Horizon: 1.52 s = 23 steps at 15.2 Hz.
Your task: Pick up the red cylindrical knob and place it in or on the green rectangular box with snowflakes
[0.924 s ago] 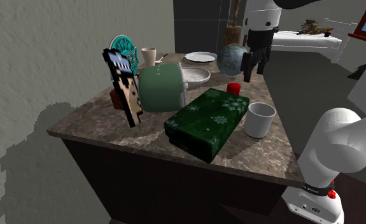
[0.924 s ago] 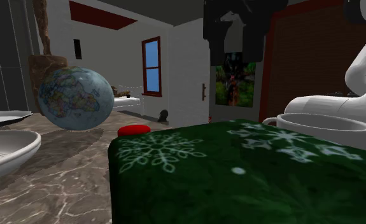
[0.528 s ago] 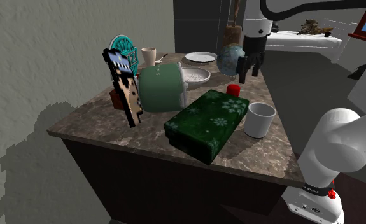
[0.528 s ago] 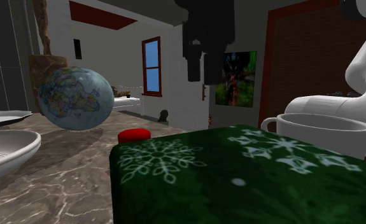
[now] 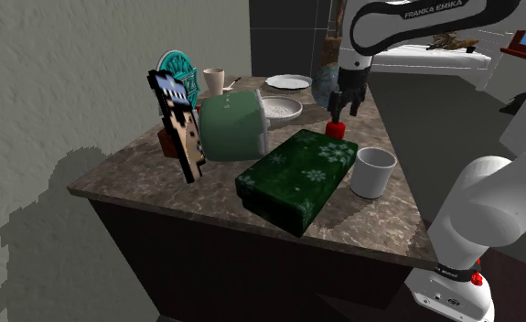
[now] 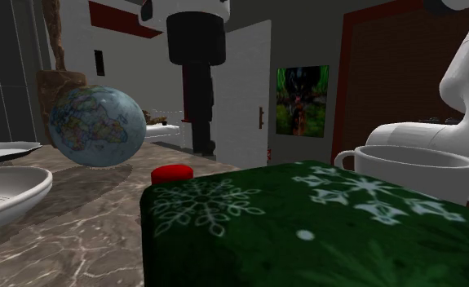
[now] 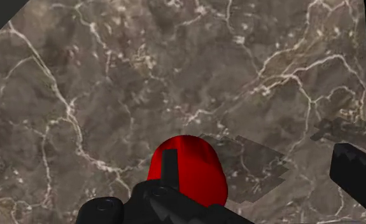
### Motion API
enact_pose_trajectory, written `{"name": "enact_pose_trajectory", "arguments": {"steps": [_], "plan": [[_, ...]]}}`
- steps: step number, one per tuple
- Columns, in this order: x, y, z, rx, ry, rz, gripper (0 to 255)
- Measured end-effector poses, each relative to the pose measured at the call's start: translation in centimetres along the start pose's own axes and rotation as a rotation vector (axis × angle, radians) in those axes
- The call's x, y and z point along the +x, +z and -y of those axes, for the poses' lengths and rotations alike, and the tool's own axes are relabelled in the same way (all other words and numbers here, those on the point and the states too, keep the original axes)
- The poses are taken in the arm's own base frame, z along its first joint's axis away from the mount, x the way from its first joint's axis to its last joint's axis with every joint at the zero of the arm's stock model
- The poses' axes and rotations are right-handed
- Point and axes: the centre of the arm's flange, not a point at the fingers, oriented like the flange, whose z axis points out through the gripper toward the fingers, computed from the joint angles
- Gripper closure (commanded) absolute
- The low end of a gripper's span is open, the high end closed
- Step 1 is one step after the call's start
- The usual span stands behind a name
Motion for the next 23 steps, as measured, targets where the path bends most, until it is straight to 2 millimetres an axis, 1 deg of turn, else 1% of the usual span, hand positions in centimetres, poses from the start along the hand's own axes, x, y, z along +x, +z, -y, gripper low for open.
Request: {"name": "enact_pose_trajectory", "arguments": {"steps": [2, 3, 5, 12, 18, 19, 23], "plan": [[2.2, 1.2, -1.8, 0.004, 0.014, -0.008, 0], [3.1, 2.1, -2.4, 0.006, 0.021, -0.011, 0], [3.9, 3.2, -3.3, 0.008, 0.029, -0.016, 0], [4.3, 6.7, -3.6, 0.008, 0.032, -0.018, 0], [4.3, 7.2, -3.6, 0.008, 0.032, -0.019, 0], [4.3, 7.2, -3.6, 0.008, 0.032, -0.019, 255], [4.3, 7.0, -3.7, 0.008, 0.033, -0.023, 255]]}}
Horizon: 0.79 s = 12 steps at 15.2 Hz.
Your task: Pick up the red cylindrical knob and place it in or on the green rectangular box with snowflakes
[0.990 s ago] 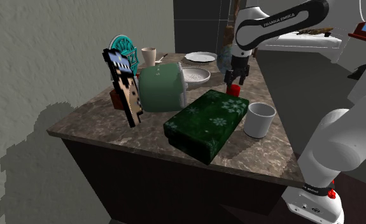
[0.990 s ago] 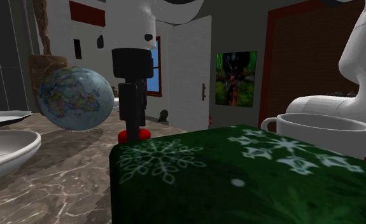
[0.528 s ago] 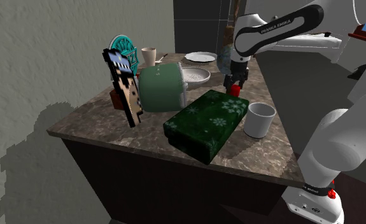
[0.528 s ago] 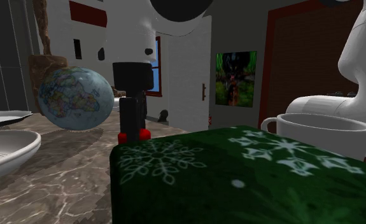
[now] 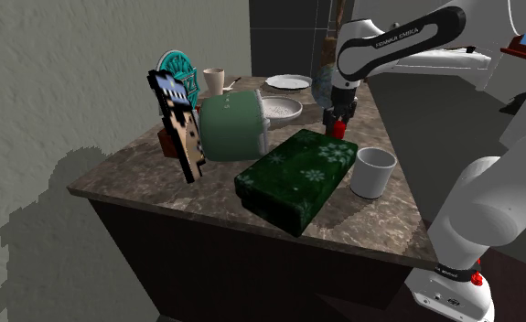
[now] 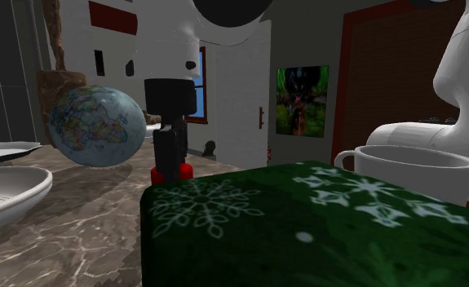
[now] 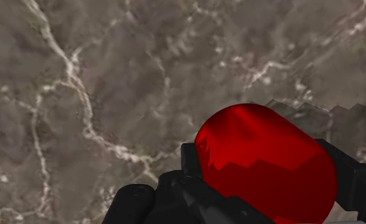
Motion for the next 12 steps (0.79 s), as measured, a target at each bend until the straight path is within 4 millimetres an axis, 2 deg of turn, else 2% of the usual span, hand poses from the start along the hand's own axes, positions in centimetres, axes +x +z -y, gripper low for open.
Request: {"name": "enact_pose_trajectory", "arguments": {"steps": [7, 12], "plan": [[0.0, -0.2, 0.0, 0.0, 0.0, 0.001, 255], [0.1, -2.4, 0.1, 0.0, -0.001, 0.004, 255]]}}
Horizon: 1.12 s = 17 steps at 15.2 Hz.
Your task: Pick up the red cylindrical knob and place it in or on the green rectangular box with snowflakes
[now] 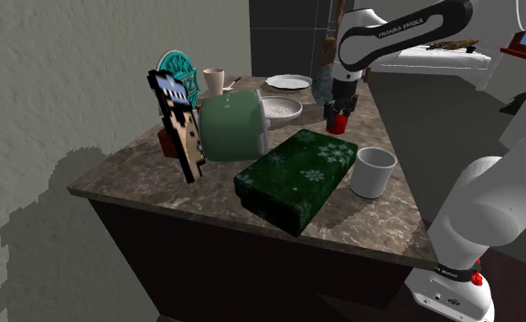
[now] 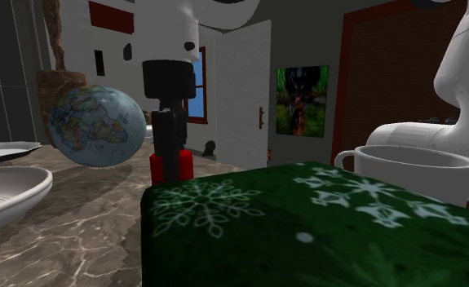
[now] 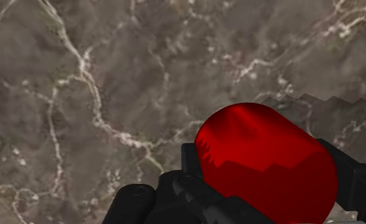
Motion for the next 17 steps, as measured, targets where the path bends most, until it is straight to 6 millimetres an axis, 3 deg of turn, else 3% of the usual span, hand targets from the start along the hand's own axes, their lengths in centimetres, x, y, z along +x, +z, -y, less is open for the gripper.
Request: {"name": "enact_pose_trajectory", "arguments": {"steps": [17], "plan": [[-0.1, -9.0, -0.1, 0.0, 0.0, 0.0, 255]]}}
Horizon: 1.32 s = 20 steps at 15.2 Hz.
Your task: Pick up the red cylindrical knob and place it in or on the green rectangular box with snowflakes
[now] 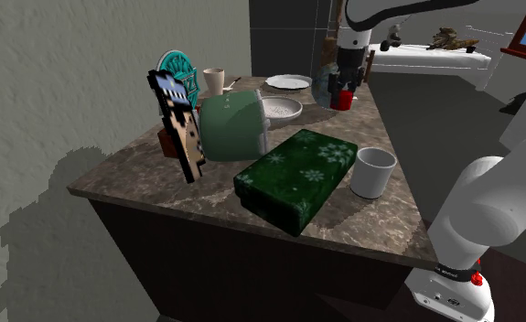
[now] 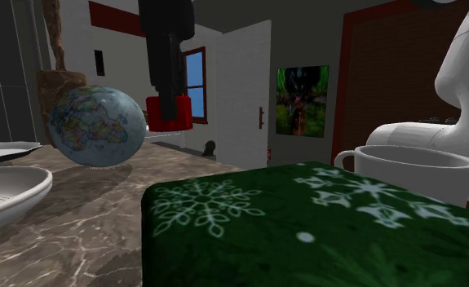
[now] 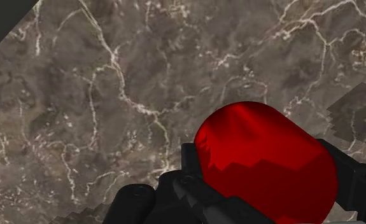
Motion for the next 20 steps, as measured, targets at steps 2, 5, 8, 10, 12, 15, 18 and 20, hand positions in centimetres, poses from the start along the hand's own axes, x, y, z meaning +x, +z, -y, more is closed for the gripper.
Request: {"name": "enact_pose_trajectory", "arguments": {"steps": [2, 5, 8, 10, 12, 15, 18, 20], "plan": [[0.0, -1.1, 0.0, 0.0, 0.0, 0.0, 255], [0.1, -2.7, 0.1, 0.0, 0.0, 0.0, 255], [0.1, -4.4, -0.2, 0.0, 0.0, 0.0, 255], [0.1, -5.1, -0.2, 0.0, 0.0, 0.0, 255], [-0.6, -5.3, 1.2, 0.0, -0.001, 0.0, 255], [-2.0, -5.5, 4.2, 0.001, -0.002, 0.0, 255], [-4.0, -5.5, 8.1, 0.0, -0.002, 0.0, 255], [-5.2, -5.5, 10.4, 0.0, -0.002, 0.0, 255]]}}
